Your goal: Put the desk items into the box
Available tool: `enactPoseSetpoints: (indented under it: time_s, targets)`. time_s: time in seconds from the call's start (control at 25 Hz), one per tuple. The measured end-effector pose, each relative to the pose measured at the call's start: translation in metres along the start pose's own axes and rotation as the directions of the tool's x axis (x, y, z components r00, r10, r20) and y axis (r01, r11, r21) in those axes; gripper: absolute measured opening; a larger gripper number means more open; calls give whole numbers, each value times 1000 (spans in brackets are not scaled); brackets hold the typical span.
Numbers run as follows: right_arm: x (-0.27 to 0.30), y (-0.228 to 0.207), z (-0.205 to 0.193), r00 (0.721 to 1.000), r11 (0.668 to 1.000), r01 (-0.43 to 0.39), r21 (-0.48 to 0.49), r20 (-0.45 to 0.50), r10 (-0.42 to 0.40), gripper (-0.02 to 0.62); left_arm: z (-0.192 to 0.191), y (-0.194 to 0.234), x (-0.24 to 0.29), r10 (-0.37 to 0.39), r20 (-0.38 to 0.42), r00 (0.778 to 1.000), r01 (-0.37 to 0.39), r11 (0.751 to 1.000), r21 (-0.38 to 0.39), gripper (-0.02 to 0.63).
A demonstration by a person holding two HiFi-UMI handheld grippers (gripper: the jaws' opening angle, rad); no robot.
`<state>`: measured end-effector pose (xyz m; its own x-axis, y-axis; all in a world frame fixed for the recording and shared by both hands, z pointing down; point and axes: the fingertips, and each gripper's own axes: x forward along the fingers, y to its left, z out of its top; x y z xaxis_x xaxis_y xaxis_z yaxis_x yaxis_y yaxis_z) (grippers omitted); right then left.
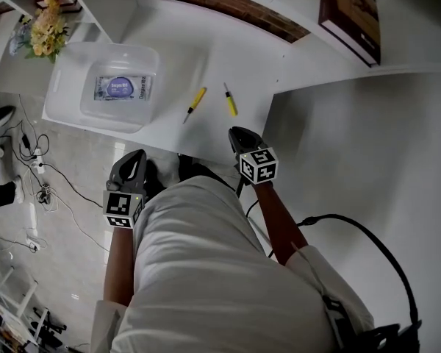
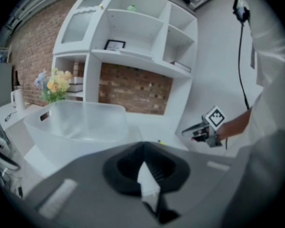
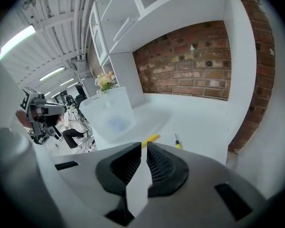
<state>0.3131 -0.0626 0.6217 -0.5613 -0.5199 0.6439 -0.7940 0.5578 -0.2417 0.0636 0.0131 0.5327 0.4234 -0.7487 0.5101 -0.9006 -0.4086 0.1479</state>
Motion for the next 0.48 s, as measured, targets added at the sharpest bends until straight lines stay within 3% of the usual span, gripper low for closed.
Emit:
enactPoseSetpoints:
  time_s: [0.24, 0.48]
  targets:
    - [25, -31, -13, 998, 1000, 11, -10, -67, -12, 63, -2, -1, 8, 24, -20, 1000, -24, 1000, -6, 3]
    - [46, -54, -24, 993, 1000, 14, -19, -120, -16, 67, -9, -4, 13, 37, -48, 998, -39, 999, -28, 3]
